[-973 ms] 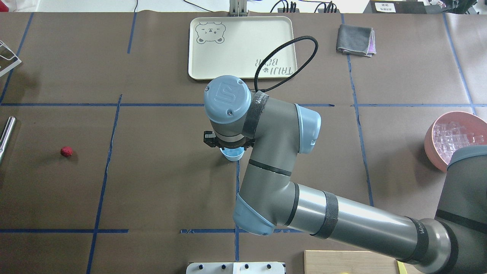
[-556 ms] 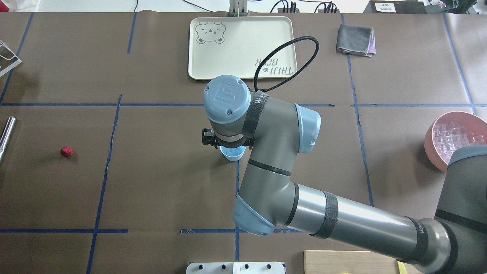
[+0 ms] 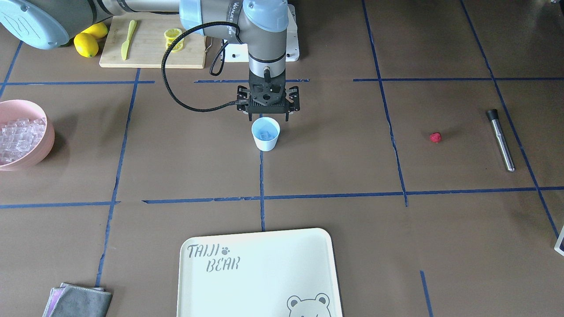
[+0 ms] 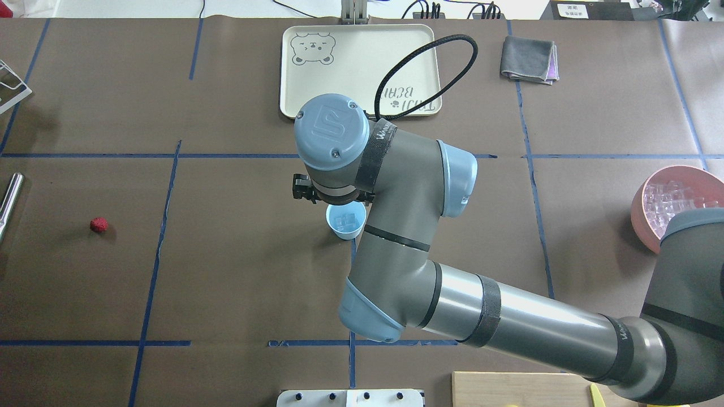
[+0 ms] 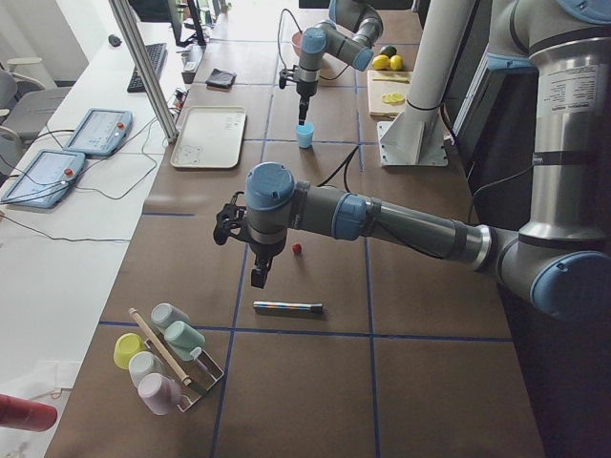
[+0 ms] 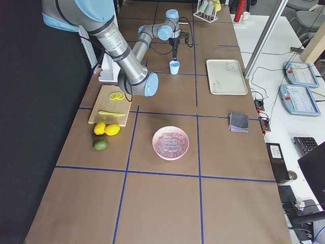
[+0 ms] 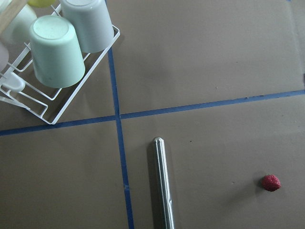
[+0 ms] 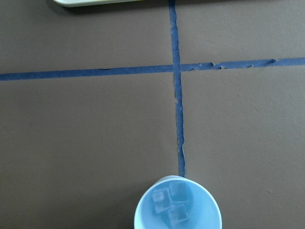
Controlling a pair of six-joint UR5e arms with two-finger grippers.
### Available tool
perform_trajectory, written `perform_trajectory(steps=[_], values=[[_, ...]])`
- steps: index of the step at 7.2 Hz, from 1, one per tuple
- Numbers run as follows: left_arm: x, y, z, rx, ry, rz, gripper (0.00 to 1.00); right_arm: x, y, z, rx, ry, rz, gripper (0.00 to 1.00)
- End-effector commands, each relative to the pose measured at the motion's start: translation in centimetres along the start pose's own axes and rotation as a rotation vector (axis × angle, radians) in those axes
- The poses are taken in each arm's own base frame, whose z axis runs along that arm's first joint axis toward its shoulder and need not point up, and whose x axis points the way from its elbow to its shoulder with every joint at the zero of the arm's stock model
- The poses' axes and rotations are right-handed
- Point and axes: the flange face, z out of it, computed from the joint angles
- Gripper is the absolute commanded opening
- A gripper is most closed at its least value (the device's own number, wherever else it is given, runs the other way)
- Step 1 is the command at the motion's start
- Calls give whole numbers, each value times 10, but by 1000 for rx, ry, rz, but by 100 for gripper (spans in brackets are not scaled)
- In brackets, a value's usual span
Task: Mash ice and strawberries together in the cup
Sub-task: 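Lift the right gripper away from the cup toward the ice bowl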
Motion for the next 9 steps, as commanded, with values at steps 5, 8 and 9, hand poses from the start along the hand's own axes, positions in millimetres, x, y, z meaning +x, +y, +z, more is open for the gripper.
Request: perform_trajectory(steps=[5, 8, 9], values=[[168, 10, 101, 46, 24, -202, 99, 201, -104, -111, 15, 3, -106, 100], [192, 27, 178, 107, -42, -229, 99, 346, -142, -141, -22, -20, -200, 100], [181, 35, 212, 134, -15, -242, 99, 378, -143, -142, -28, -8, -215, 100]])
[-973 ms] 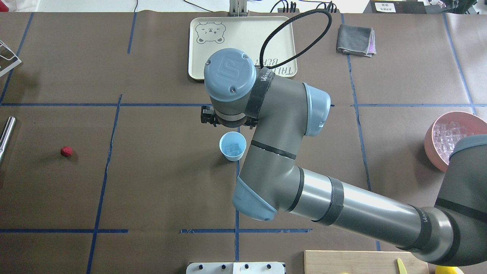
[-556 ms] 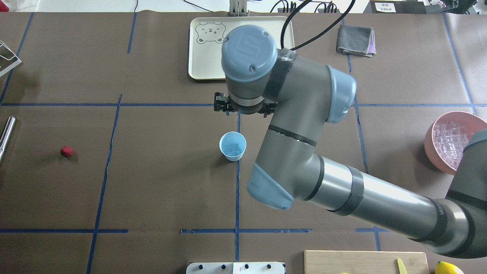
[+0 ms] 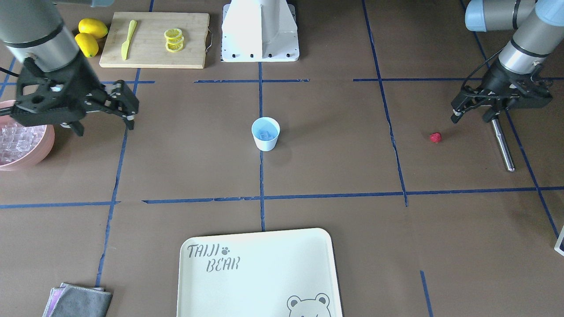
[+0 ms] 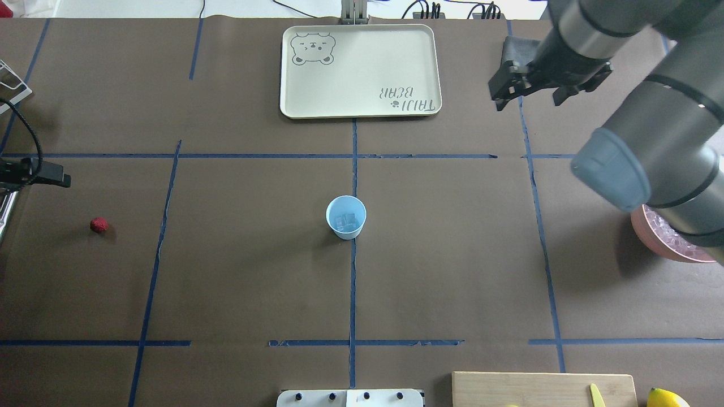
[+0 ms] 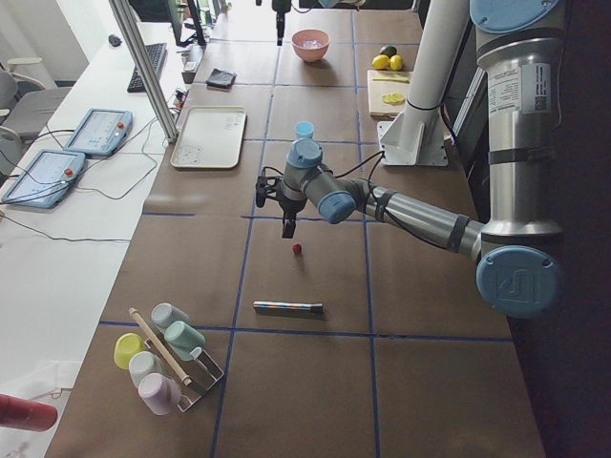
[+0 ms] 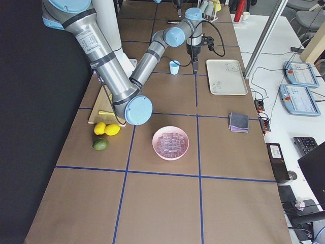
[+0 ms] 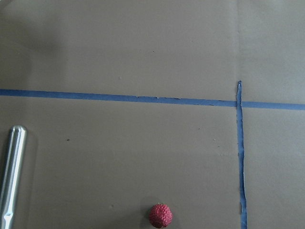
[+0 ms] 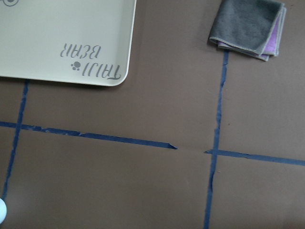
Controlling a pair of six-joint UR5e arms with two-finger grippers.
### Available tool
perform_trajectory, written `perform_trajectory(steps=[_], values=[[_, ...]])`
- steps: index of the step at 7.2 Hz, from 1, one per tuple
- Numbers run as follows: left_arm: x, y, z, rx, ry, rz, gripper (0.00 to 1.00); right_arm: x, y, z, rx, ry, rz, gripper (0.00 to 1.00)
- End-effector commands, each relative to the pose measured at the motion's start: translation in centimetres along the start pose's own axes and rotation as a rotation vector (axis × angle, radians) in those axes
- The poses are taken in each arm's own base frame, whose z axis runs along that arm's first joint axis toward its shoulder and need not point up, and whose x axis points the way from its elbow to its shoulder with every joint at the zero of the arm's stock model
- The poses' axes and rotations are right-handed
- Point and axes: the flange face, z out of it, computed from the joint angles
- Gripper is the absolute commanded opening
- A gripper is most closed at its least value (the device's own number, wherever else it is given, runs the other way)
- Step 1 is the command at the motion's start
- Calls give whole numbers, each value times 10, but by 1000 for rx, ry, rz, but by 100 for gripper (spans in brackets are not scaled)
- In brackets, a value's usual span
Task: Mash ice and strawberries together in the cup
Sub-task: 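Lift the right gripper away from the cup toward the ice bowl, then grasp the red strawberry with the left gripper while the right arm parks by the bowl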
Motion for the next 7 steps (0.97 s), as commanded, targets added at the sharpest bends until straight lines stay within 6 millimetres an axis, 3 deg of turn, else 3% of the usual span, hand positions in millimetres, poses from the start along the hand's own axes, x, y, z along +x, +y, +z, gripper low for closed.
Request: perform_trajectory(steps=[1, 2, 7], values=[[-19, 23, 65, 50, 32, -30, 99, 57, 9, -2, -18, 11, -27, 100], [-14, 36, 82, 55, 9, -14, 99, 58, 10, -1, -20, 12, -25, 100], [-4, 53, 97, 23, 0, 14, 97, 60, 10, 2, -23, 18, -19, 100]])
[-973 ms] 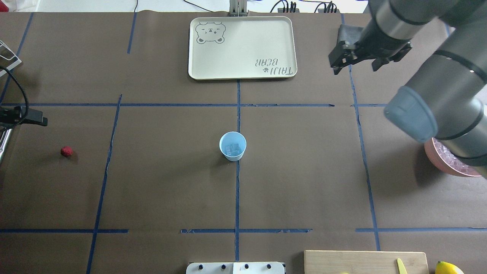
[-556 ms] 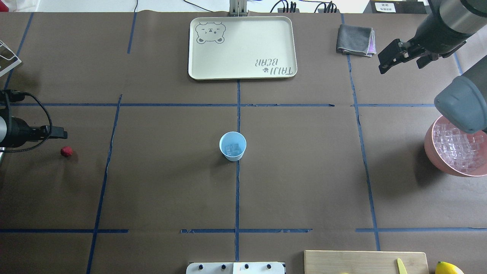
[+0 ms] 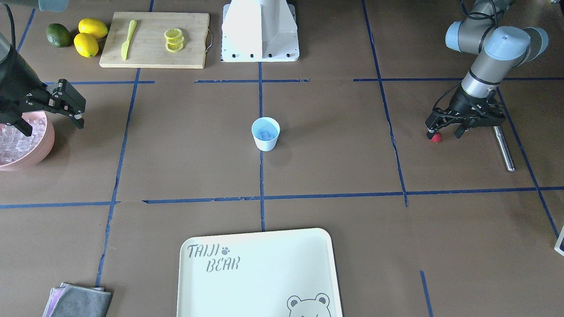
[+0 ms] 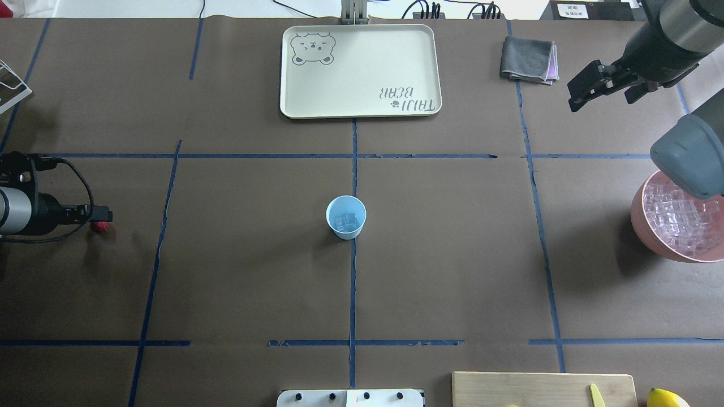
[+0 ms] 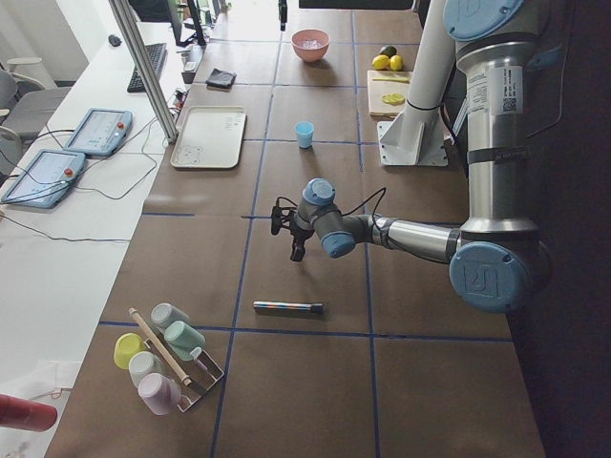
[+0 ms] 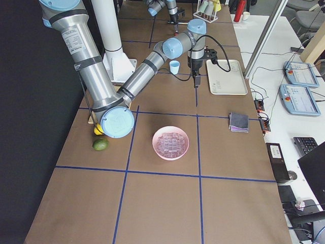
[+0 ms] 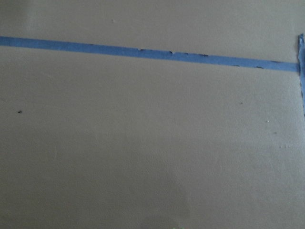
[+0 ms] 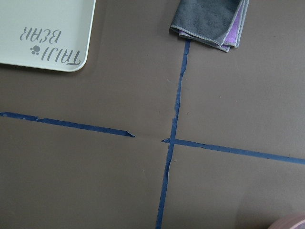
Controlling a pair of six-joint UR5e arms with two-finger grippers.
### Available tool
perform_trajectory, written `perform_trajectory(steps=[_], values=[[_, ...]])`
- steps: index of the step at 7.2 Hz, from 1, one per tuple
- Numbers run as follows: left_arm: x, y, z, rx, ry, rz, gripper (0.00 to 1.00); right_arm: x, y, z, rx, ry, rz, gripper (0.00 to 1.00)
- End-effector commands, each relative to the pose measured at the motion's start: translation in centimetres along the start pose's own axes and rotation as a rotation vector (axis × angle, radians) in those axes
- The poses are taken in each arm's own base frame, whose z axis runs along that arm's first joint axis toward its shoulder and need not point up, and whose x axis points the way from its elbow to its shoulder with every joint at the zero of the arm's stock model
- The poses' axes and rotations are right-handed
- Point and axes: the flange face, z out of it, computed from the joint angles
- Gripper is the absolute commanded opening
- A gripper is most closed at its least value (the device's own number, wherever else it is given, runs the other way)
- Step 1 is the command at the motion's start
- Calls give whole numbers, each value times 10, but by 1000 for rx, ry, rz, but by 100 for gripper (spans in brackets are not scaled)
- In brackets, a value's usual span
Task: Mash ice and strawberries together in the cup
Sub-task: 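Grasp the red strawberry with the left gripper while the right arm parks by the bowl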
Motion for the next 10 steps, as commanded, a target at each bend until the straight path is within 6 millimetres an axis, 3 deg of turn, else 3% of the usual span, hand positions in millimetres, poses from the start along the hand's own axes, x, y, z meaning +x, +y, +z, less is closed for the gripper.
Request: perform_trajectory(steps=[1, 6, 7, 9, 10], values=[[3, 2, 2, -5, 1, 4, 95, 1, 0, 1, -2, 0, 2, 100], [3, 1, 8, -12, -10, 6, 81, 1, 0, 1, -3, 1, 10, 100], [3, 2, 9, -15, -10, 8, 67, 0, 0, 0, -2, -2, 10, 100], [1, 3, 9, -16, -12, 7, 24, -1, 1, 0, -2, -3, 11, 100], [2, 2, 8, -17, -10, 8, 8, 0, 1, 0, -1, -4, 12, 100]])
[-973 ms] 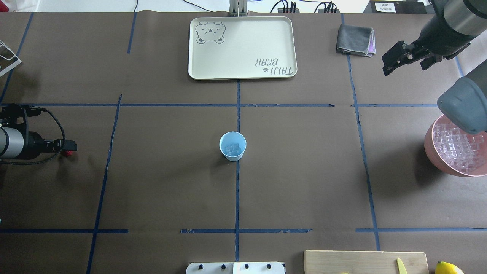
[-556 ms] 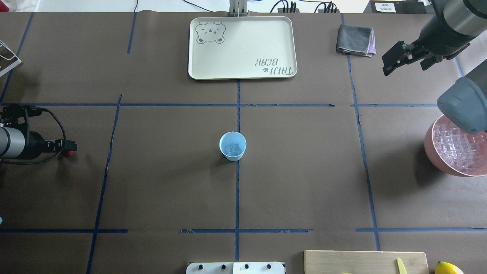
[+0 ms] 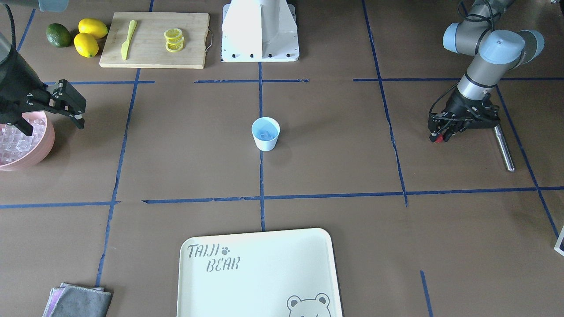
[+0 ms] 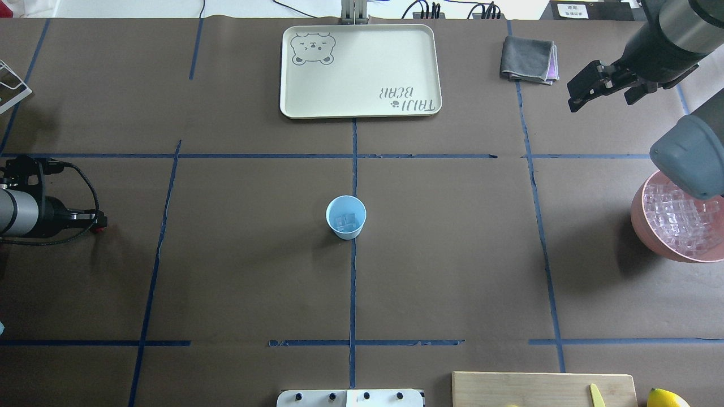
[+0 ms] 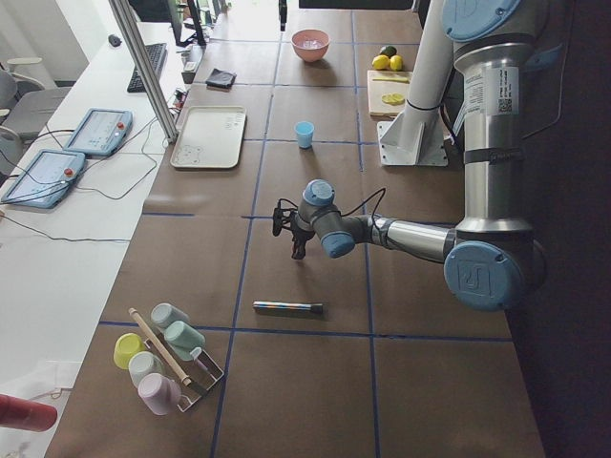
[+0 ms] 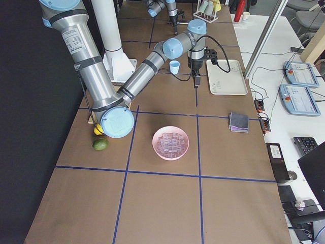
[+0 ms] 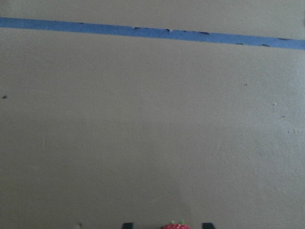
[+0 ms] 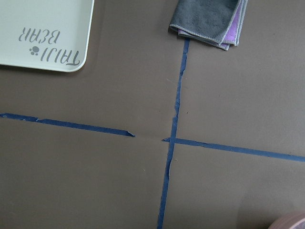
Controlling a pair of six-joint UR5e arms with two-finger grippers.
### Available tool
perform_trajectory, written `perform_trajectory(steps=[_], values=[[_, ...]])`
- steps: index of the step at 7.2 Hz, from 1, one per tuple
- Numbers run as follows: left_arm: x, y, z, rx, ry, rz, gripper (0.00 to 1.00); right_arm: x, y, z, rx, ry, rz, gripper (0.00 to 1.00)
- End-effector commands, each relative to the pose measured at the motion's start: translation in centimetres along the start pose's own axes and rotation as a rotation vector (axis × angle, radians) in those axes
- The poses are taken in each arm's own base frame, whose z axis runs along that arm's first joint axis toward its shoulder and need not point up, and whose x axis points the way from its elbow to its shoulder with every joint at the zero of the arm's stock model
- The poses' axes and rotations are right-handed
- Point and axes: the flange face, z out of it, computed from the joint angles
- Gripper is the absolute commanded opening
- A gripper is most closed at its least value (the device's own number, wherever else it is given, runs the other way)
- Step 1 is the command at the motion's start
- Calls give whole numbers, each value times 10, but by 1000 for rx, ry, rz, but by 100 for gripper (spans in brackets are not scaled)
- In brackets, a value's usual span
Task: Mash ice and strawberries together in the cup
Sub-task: 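Grasp the red strawberry with the left gripper while the right arm parks by the bowl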
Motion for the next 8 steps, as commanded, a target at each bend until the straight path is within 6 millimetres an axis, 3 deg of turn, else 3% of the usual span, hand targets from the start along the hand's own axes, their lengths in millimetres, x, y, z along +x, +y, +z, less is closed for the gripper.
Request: perform_trajectory(steps=[1, 2, 3, 4, 5, 7, 8], values=[[6, -1, -4, -3, 12, 5, 2, 0, 1, -1, 0, -3, -1, 100], [25, -1, -23, -47, 30, 0, 0, 4, 2, 0, -3, -2, -5, 100], [53, -3, -56, -92, 30, -14, 0, 21, 8, 1, -7, 9, -4, 100], [90, -10, -93, -103, 12, -27, 0, 62, 14, 1, -21, 17, -42, 100], [138, -24, -121, -110, 3, -33, 0, 110, 23, -1, -37, 22, -56, 100], [258, -61, -179, -106, 14, -87, 0, 202, 40, 5, -22, 50, -80, 100], [311, -74, -204, -93, 58, -148, 0, 257, 58, 18, -15, 1, -77, 100]])
